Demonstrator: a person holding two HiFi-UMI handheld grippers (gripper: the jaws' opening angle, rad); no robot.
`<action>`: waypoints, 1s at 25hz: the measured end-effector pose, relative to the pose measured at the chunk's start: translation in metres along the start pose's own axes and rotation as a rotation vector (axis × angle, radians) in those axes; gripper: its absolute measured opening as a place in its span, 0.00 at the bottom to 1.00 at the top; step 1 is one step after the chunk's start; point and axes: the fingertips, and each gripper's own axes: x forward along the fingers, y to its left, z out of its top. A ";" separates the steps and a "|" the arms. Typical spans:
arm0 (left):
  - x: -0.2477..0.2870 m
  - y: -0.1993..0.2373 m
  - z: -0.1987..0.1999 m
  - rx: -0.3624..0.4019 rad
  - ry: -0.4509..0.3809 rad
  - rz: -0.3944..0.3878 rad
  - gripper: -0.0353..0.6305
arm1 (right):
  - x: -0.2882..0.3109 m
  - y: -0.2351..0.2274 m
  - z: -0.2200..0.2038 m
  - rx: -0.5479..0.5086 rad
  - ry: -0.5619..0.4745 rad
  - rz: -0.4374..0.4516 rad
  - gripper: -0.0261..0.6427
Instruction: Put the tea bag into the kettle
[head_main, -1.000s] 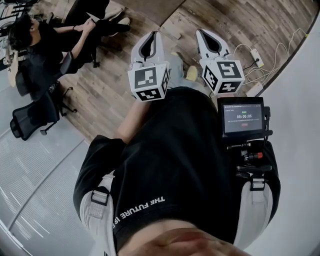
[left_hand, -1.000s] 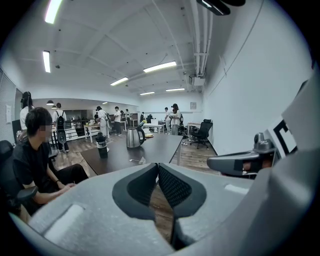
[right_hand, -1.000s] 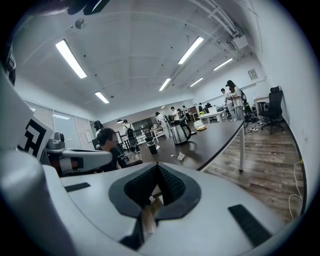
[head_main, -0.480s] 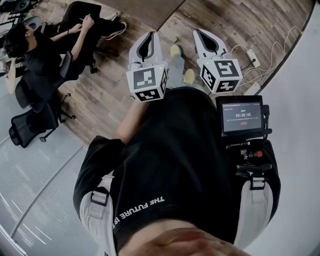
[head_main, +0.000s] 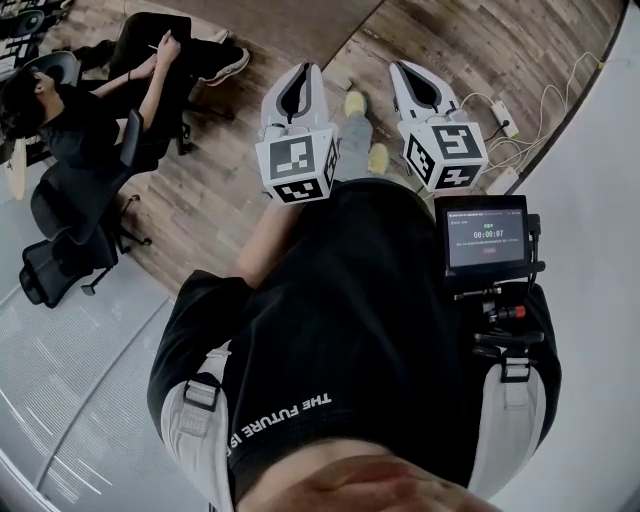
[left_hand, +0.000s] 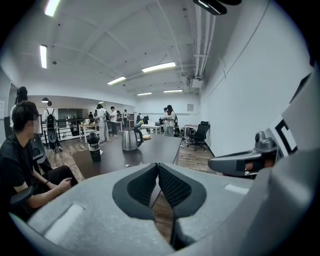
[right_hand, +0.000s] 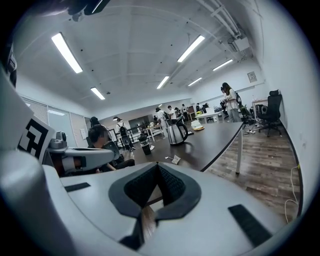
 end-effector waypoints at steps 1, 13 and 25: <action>-0.001 0.001 0.001 0.003 -0.007 0.006 0.08 | 0.001 0.001 0.002 -0.004 -0.008 0.004 0.05; 0.004 -0.003 0.010 -0.001 -0.043 -0.036 0.08 | 0.002 0.002 0.007 -0.039 -0.024 0.021 0.05; 0.012 -0.014 0.018 -0.011 -0.076 -0.109 0.08 | 0.001 -0.008 0.012 -0.067 -0.033 0.004 0.05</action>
